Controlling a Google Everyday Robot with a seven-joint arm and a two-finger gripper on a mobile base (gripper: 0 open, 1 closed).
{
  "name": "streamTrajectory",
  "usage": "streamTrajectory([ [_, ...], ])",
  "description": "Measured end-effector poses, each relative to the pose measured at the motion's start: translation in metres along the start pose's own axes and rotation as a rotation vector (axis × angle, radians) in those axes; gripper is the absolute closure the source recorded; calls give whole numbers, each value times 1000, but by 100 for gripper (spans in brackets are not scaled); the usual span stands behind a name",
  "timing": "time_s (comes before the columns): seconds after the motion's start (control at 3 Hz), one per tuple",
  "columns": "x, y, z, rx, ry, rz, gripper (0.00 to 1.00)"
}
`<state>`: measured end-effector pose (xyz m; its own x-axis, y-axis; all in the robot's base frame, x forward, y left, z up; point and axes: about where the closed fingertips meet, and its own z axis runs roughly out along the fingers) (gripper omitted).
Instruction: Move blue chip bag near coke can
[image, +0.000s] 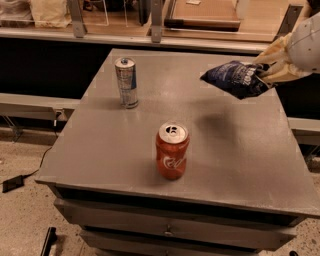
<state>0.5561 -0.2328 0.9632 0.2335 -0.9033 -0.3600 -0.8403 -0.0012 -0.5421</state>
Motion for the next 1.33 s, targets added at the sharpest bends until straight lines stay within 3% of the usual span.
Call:
streamTrajectory([
  [0.67,-25,55,-34,142,-91,-143,100],
  [1.0,-18,67,-47,168,-86,-182,100],
  [1.33,-30,76,-35,145,-141,-203,100],
])
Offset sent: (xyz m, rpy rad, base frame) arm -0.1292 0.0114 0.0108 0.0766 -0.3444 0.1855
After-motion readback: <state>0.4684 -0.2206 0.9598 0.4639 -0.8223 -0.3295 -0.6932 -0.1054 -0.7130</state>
